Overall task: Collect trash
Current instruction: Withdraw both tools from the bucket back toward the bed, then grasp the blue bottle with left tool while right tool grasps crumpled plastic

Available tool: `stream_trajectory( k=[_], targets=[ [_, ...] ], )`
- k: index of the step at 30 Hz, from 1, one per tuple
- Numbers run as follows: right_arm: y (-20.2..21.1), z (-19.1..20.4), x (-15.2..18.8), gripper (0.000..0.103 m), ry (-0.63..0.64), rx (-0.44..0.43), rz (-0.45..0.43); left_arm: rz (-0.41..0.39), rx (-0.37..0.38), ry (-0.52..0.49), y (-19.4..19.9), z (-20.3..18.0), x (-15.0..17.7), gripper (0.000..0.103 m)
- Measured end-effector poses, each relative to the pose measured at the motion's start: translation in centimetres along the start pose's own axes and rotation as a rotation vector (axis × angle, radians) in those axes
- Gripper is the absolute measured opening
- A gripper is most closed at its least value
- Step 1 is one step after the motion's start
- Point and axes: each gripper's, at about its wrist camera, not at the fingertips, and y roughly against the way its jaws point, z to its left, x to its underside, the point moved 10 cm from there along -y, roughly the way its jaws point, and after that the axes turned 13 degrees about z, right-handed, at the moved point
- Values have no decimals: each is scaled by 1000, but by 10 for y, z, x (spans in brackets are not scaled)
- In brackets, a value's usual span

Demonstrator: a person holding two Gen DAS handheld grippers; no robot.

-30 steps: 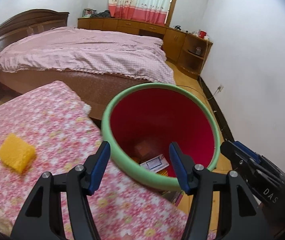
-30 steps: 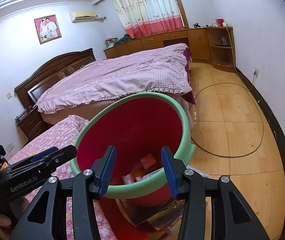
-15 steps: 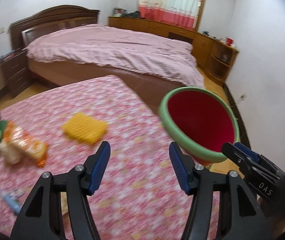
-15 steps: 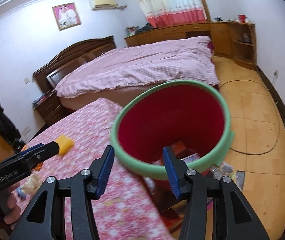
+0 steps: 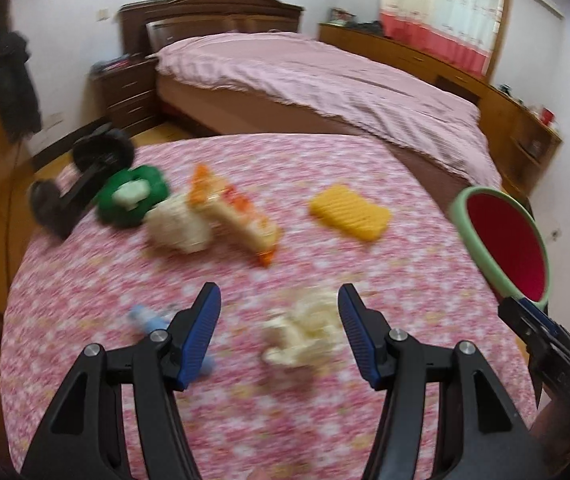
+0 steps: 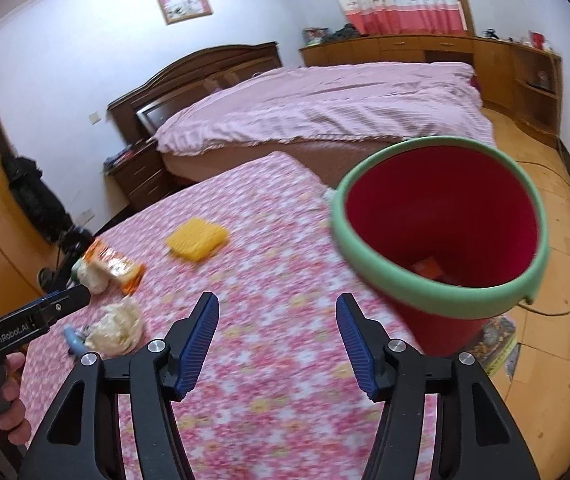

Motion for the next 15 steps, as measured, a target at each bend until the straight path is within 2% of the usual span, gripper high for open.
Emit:
stream_trajectory(
  k=[7, 15],
  targets=[
    [-17, 30, 12, 63, 60, -15, 45, 0, -114, 105, -2, 60, 7, 61],
    [-32, 42, 25, 64, 77, -19, 92, 44, -130, 201, -20, 95, 23, 61]
  ],
)
